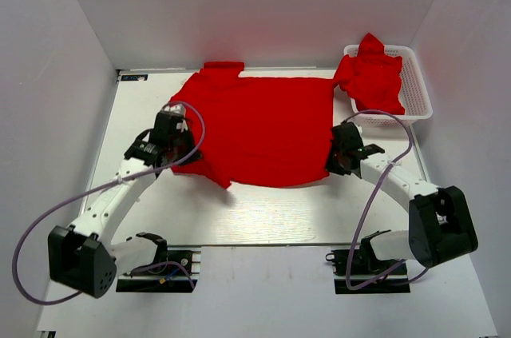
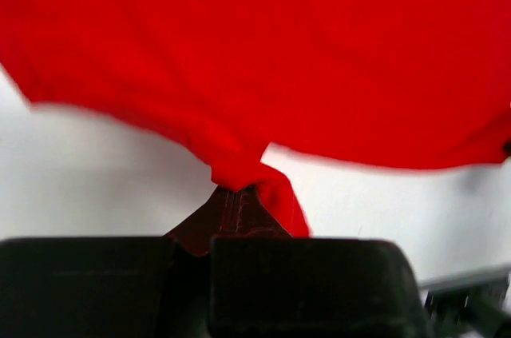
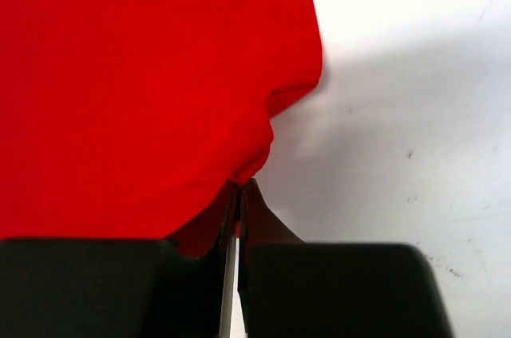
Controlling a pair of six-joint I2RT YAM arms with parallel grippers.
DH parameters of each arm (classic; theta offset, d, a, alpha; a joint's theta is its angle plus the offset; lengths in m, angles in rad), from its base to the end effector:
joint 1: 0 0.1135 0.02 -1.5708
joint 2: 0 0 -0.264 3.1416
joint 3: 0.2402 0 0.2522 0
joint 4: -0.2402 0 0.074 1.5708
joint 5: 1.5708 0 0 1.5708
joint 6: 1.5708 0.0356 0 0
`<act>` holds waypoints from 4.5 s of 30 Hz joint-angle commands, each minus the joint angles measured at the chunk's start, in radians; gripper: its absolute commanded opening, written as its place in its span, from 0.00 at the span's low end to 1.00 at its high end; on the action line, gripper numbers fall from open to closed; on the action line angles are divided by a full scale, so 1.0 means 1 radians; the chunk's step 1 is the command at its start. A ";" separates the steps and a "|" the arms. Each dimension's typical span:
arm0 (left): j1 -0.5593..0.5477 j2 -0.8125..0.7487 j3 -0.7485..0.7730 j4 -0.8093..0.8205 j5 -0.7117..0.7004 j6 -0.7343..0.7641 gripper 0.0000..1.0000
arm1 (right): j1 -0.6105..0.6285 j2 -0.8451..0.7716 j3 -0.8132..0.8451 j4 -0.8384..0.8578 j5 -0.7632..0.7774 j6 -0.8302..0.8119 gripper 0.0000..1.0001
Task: Fold and stack the t-shirts
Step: Grap the side of the flattened tshirt closest away from the robot with both arms, then fold the flattened tshirt in 1/3 of the way, then grap the side of the flattened tshirt furthest away from the robot with both arms
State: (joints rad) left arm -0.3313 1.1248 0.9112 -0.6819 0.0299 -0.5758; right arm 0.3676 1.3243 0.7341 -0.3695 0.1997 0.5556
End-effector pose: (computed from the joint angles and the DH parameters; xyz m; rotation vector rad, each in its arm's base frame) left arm 0.2141 -0.0748 0.2729 -0.2936 2.4977 -0.4207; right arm 0.2405 0.0850 0.1939 0.3141 2.4875 0.1273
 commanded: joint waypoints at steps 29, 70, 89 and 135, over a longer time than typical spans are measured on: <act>0.044 0.494 0.472 0.475 -0.093 0.464 0.00 | -0.059 0.335 0.522 -0.164 0.164 -0.091 0.00; 0.186 0.742 0.528 0.334 -0.016 0.346 1.00 | -0.053 0.424 0.561 -0.022 -0.189 -0.286 0.90; 0.224 0.684 0.103 0.049 -0.217 -0.050 1.00 | -0.053 0.512 0.354 0.086 -0.253 -0.165 0.90; 0.279 1.180 1.235 -0.056 -0.285 0.312 1.00 | -0.036 0.575 0.859 -0.108 0.018 -0.232 0.90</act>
State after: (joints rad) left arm -0.0753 2.2944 2.0708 -0.7368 -0.2802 -0.3573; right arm 0.3485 1.8755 1.5181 -0.4477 0.1879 0.3359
